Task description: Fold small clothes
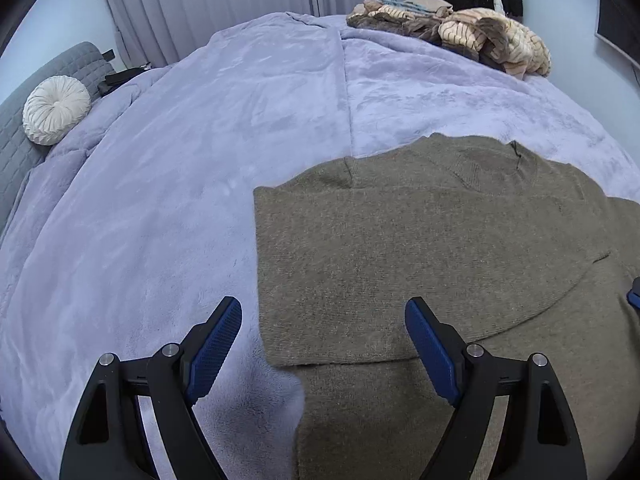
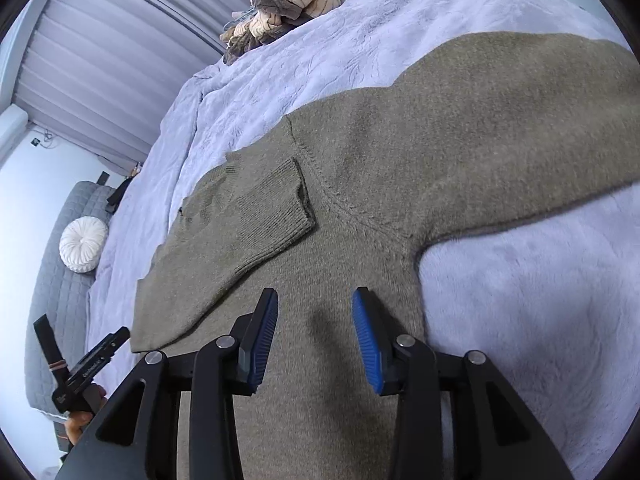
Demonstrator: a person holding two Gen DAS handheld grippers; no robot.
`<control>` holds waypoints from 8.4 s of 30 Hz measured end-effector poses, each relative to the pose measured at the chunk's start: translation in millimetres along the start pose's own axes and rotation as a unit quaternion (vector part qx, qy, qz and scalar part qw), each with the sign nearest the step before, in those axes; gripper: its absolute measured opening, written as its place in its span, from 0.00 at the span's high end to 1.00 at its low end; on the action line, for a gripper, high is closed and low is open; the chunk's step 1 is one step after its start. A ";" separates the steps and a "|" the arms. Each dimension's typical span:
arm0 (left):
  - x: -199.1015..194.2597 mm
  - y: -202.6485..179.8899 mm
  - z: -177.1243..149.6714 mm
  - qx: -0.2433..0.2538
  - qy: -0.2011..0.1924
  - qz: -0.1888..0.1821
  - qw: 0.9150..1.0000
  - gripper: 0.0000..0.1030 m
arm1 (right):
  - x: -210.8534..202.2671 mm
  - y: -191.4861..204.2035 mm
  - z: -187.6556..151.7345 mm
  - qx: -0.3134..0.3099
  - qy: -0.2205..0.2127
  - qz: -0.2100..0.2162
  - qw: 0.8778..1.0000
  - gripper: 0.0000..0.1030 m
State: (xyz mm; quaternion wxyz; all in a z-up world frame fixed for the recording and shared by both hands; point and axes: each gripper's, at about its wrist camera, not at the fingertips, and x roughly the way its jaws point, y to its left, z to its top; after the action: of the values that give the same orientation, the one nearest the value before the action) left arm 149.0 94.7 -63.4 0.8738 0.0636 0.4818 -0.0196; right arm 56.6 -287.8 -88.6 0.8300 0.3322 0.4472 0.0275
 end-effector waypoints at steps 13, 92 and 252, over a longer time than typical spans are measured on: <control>33.9 74.4 -16.8 -0.140 0.087 -0.121 0.979 0.20 | 11.9 8.6 -7.2 0.019 0.015 0.044 0.999 0.55; -54.2 -92.5 -42.5 0.064 0.007 -0.021 0.998 0.06 | -75.4 -49.7 -16.4 0.048 -0.043 0.016 0.998 0.41; 44.9 -12.9 -3.0 -0.091 0.047 -0.201 0.974 0.92 | 18.9 4.8 43.0 -0.160 0.048 -0.096 0.981 0.88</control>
State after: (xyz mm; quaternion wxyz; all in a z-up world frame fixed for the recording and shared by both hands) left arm 169.3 83.5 -104.1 0.8307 -0.1131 0.5247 -0.1478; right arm 101.8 -300.2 -83.2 0.8487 0.1487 0.5063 0.0344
